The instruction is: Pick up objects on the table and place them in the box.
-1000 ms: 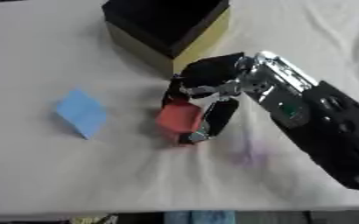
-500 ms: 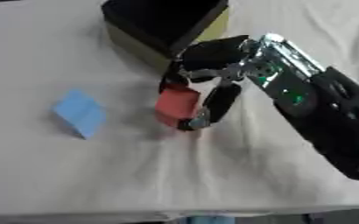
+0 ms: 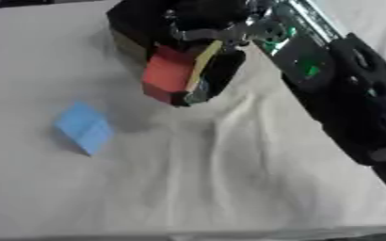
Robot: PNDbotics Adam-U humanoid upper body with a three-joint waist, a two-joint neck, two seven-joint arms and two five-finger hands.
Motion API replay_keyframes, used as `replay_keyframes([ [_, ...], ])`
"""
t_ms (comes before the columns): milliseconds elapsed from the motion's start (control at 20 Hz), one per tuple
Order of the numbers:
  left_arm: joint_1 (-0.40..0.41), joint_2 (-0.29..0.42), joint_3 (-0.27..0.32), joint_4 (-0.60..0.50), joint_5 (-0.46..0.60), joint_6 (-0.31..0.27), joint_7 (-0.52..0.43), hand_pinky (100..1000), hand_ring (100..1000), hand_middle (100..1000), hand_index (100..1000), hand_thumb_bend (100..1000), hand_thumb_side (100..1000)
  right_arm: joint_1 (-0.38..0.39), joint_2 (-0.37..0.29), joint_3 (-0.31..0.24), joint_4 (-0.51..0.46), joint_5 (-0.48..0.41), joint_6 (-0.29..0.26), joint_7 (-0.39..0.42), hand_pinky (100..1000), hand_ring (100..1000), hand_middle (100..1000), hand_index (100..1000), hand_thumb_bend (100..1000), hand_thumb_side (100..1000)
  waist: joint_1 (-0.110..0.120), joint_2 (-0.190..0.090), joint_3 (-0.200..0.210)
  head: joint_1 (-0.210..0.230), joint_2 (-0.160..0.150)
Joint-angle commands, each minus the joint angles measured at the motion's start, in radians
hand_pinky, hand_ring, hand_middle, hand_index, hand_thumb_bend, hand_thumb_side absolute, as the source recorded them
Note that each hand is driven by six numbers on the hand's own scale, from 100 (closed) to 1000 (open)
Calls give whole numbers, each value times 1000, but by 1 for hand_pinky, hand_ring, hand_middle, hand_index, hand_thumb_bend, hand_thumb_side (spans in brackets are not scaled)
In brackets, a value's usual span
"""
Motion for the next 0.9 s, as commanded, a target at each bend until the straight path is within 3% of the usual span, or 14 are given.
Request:
replay_keyframes([
  [50, -15, 11, 7, -17, 3, -2, -1, 663, 714, 666, 680, 100, 872, -50, 10, -55, 22, 26, 5, -19, 622, 582, 502, 779, 317, 438, -2, -14, 7, -15, -31],
  [500, -30, 14, 5, -17, 4, -5, -3, 664, 714, 667, 680, 100, 871, -143, 67, -173, 193, 187, 44, -122, 622, 576, 496, 778, 303, 403, -7, 5, 32, -60, -67],
  [900, -45, 15, -2, -17, 9, -9, -12, 664, 714, 668, 679, 100, 870, -231, 177, -300, 420, 413, 89, -239, 625, 569, 490, 777, 264, 392, -4, 23, 57, -86, -78],
])
